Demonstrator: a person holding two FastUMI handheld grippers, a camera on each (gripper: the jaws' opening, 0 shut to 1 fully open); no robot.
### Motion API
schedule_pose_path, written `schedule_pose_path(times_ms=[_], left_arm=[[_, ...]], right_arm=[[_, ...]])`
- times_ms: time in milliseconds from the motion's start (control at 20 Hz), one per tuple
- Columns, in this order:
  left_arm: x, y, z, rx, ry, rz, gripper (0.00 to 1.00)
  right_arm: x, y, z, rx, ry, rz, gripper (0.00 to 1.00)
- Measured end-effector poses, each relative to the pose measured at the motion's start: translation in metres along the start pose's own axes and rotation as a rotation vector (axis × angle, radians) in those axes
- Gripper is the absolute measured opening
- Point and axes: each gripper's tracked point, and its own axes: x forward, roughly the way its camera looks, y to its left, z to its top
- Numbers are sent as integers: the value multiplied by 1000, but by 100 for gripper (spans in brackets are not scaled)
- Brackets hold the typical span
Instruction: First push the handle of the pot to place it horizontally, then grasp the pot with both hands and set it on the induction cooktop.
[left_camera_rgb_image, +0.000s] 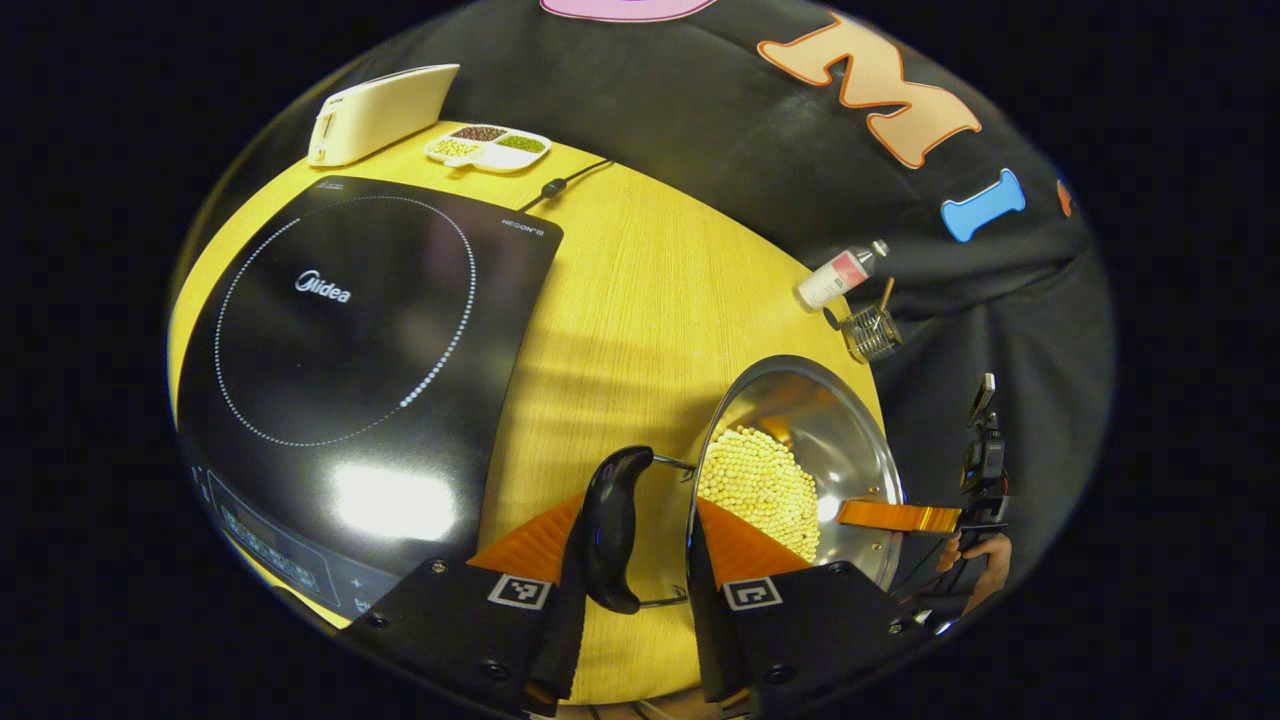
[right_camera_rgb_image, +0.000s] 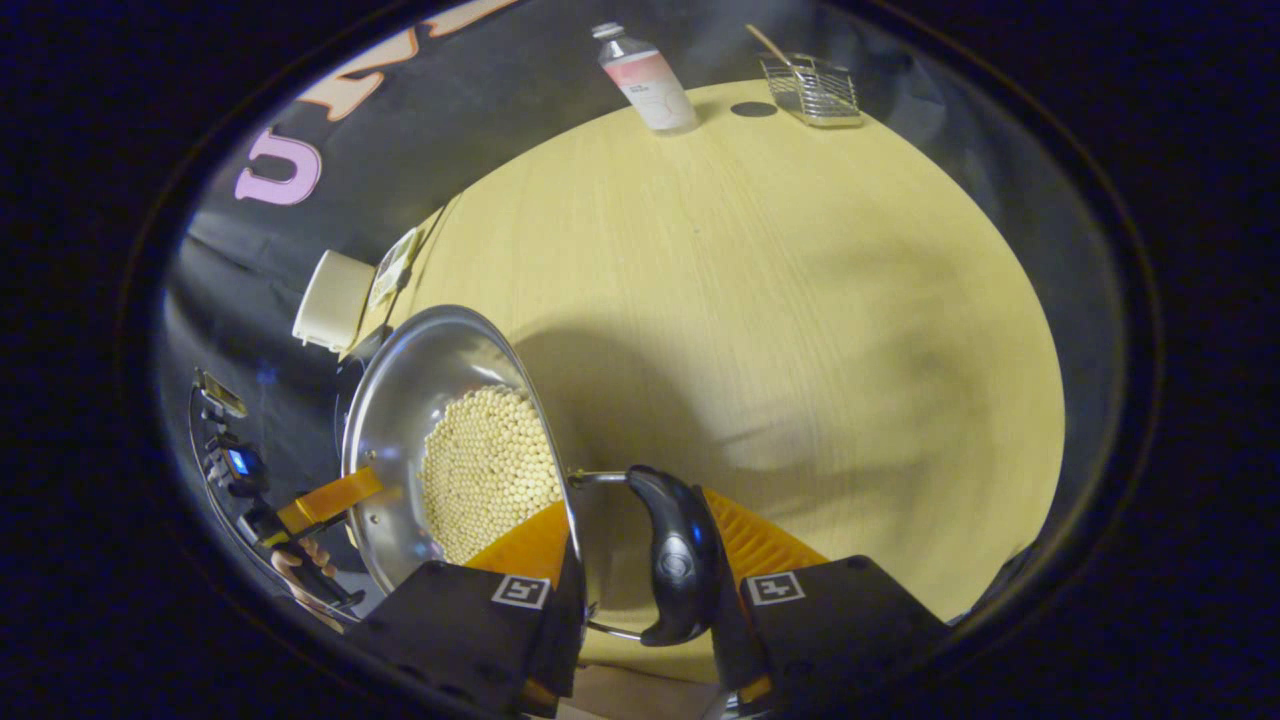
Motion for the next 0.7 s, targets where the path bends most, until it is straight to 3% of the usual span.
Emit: schedule_pose_path(times_ms=[50,100,150,300,350,400,550,600,700], left_arm=[[-9,1,1,-1,-6,-1,51],[-18,3,4,-2,-14,-2,48],[-27,6,10,2,-24,-2,48],[-53,22,29,15,-66,-6,51],[-60,30,36,20,-77,-8,51],[-67,39,42,26,-81,-10,46],[-85,74,64,49,-91,-21,48],[-91,85,70,54,-91,-22,46],[-103,112,87,70,-96,-23,50]], right_arm=[[-6,8,-3,0,-4,4,51],[-7,16,-7,-1,-7,8,57],[-11,27,-8,-3,-13,16,51],[-16,60,-14,1,-31,35,51],[-15,73,-15,1,-38,39,57],[-15,85,-19,2,-45,40,51],[-9,129,-29,25,-69,31,51],[-8,143,-32,31,-72,29,57],[1,178,-40,41,-78,26,57]])
